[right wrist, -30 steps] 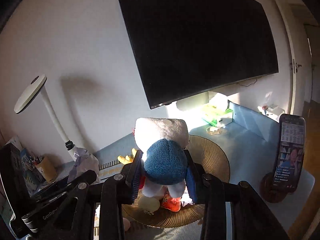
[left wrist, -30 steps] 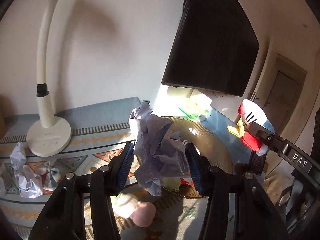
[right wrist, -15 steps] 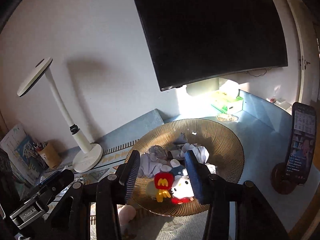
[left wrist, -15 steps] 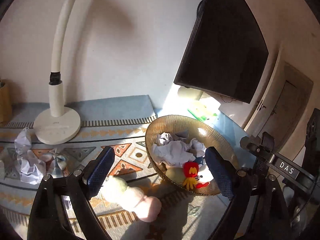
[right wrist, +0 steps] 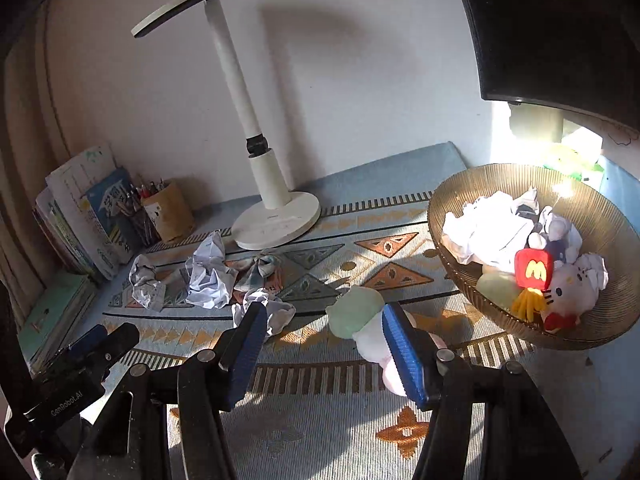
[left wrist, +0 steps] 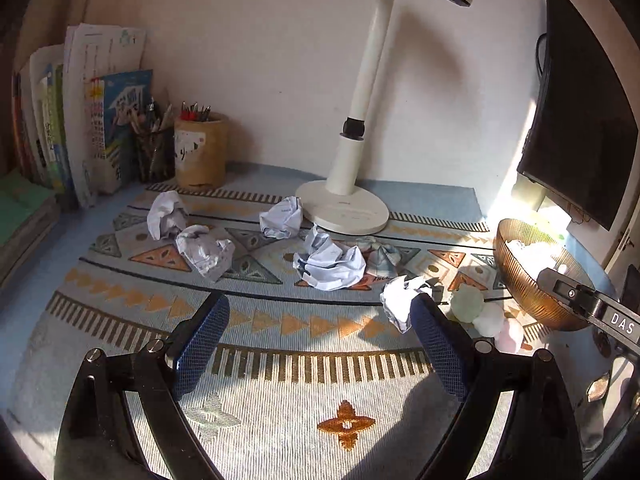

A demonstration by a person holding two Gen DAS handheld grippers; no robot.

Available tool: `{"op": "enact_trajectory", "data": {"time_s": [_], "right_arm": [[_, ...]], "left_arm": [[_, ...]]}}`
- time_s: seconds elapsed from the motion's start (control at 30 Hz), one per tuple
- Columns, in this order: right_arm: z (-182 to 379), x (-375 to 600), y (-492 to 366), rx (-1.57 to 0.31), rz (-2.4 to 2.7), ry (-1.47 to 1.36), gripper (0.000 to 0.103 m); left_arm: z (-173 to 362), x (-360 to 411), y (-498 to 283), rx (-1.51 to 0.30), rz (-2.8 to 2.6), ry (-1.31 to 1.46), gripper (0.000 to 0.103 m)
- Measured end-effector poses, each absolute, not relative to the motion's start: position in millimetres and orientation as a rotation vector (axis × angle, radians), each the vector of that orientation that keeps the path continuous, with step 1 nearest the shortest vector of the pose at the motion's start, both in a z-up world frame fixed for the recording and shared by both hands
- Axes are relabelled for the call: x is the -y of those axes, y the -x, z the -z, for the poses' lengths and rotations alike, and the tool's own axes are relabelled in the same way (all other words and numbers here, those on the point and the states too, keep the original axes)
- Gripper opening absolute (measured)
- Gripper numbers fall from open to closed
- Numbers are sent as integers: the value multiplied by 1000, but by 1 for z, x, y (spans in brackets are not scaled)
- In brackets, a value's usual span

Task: Organize objects
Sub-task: 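Carry paper ball and plush toy over the bowl and open both grippers, then move both open grippers back toward the paper balls on the rug, then grasp a crumpled paper ball with each gripper and lift them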

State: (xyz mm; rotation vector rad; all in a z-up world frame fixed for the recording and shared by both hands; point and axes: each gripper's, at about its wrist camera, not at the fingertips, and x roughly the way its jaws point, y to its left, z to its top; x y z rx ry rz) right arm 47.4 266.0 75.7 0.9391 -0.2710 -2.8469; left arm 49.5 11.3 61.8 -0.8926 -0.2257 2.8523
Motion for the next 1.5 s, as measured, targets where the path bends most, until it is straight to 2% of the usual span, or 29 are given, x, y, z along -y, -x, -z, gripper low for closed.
{"op": "enact_trajectory", "data": {"time_s": [0.13, 0.37, 0.5, 0.93, 1.2, 1.37, 1.5], "right_arm": [[-38, -252, -42, 202, 2833, -1005, 58], [-37, -235, -40, 57, 2833, -1007, 60], [-38, -236, -41, 66, 2838, -1000, 65], [-34, -235, -34, 65, 2826, -1062, 69], [-51, -215, 10, 121, 2673, -1183, 70], [-34, -203, 42, 153, 2637, -1235, 71], [-14, -199, 50, 212, 2592, -1249, 71]], "left_arm": [[-36, -15, -41, 219, -2853, 946, 91], [-33, -15, -42, 228, -2799, 982, 91], [-34, -13, -44, 249, -2802, 968, 91], [-35, -16, -43, 216, -2778, 975, 92], [-44, 5, 30, 456, -2508, 1165, 91], [-34, -10, 86, 382, -2538, 1216, 91], [-12, -10, 100, 461, -2498, 1236, 90]]}}
